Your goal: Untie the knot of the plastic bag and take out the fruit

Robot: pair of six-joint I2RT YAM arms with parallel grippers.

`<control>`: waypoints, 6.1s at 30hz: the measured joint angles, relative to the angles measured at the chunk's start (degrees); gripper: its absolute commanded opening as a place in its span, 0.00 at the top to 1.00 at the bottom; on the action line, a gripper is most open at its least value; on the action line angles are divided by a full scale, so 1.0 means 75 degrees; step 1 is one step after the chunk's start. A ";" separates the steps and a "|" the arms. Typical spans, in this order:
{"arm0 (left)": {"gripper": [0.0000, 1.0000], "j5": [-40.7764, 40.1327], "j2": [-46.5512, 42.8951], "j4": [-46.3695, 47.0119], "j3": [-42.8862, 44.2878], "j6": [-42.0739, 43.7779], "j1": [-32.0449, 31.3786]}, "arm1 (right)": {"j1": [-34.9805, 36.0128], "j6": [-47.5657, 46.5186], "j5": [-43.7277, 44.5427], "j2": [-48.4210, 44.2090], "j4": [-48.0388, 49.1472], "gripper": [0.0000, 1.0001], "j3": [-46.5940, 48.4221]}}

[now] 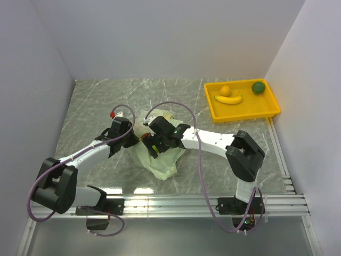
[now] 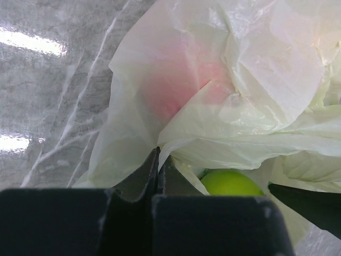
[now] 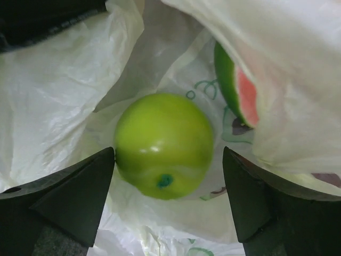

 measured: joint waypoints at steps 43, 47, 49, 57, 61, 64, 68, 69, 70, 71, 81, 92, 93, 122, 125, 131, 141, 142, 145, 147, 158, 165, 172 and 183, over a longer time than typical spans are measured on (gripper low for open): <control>0.99 0.0023 -0.0291 -0.0061 -0.0012 0.0032 0.0000 | -0.3596 0.0915 0.2468 -0.2865 0.0906 0.75 -0.0854; 0.99 0.0035 -0.0297 -0.0064 -0.0012 0.0055 0.0000 | -0.4846 0.1393 0.2838 -0.1769 0.0781 0.63 -0.0434; 0.99 0.0055 -0.0306 -0.0064 -0.0012 0.0058 0.0000 | -0.5304 0.1562 0.2897 -0.1078 0.0691 0.40 -0.0073; 0.99 0.0105 -0.0493 -0.0064 -0.0012 0.0058 0.0000 | -0.6260 0.1769 0.2838 0.0965 0.0297 0.00 0.1603; 0.99 0.0102 -0.0551 -0.0064 -0.0012 0.0058 0.0000 | -0.6263 0.1757 0.2757 0.0953 0.0204 0.00 0.1754; 0.99 0.0067 -0.0551 -0.0067 -0.0012 0.0058 0.0000 | -0.6161 0.1687 0.2672 0.0784 0.0152 0.01 0.1711; 0.99 -0.0152 -0.0551 -0.0076 -0.0012 0.0052 0.0000 | -0.5546 0.1274 0.2340 -0.0119 0.0204 0.15 0.1174; 0.99 -0.0221 -0.0551 -0.0085 -0.0012 0.0050 0.0000 | -0.5231 0.1090 0.2197 -0.0469 0.0251 0.16 0.1008; 0.99 -0.0303 -0.0551 -0.0090 -0.0012 0.0038 0.0000 | -0.4855 0.0938 0.1996 -0.0787 0.0297 0.18 0.0889; 1.00 -0.0393 -0.0551 -0.0093 -0.0012 0.0012 0.0000 | -0.4441 0.0775 0.1813 -0.1096 0.0370 0.20 0.0810; 0.99 -0.0647 -0.0393 -0.0064 -0.0017 -0.0358 0.0003 | -0.0912 0.0067 -0.0565 -0.1731 0.1131 0.45 0.0697; 0.99 -0.0851 -0.0344 -0.0117 -0.0085 -0.0656 0.0050 | -0.0420 0.0793 -0.0944 0.0831 0.1326 0.60 0.1119; 0.99 -0.0845 -0.0318 -0.0117 -0.0093 -0.0702 0.0058 | -0.0420 0.0871 -0.0901 0.1017 0.1335 0.59 0.1227; 0.88 -0.0839 0.0472 -0.0052 0.0160 -0.0731 0.0580 | -0.0431 0.1530 0.0685 0.2594 0.2559 0.22 0.2212; 0.88 -0.0804 0.0938 0.0009 0.0227 -0.0729 0.0615 | -0.0434 0.1504 0.0618 0.2973 0.2454 0.18 0.2664; 0.90 -0.0577 0.1478 0.0219 0.0233 -0.0737 0.0624 | -0.0434 0.1478 0.0452 0.3331 0.2299 0.24 0.2961; 0.92 -0.0452 0.1431 0.0227 0.0233 -0.0752 0.0621 | -0.0475 0.1282 0.0213 0.2629 0.2317 0.15 0.1883; 0.92 -0.0437 0.1428 0.0230 0.0233 -0.0752 0.0621 | -0.0475 0.1253 0.0140 0.2445 0.2273 0.12 0.1658; 0.92 -0.0411 0.1422 0.0254 0.0213 -0.0764 0.0624 | -0.0475 0.1142 -0.0067 0.2034 0.2241 0.12 0.1177; 0.92 -0.0367 0.1378 0.0289 0.0152 -0.0764 0.0624 | -0.0475 0.1087 -0.0157 0.1813 0.2238 0.09 0.0965; 0.91 -0.0219 0.0950 0.0294 -0.0015 -0.0755 0.0624 | -0.0487 0.0933 -0.0224 0.1682 0.2232 0.17 0.0956; 0.91 -0.0146 0.0950 0.0291 -0.0073 -0.0755 0.0624 | -0.0484 0.0973 -0.0076 0.2008 0.2264 0.24 0.1236; 0.91 -0.0038 0.0950 0.0306 -0.0085 -0.0755 0.0624 | -0.0487 0.1087 0.0076 0.2119 0.2308 0.22 0.1335; 0.91 -0.0038 0.0941 0.0277 -0.0085 -0.0743 0.0624 | -0.0487 0.1067 0.0076 0.1900 0.2343 0.87 0.1061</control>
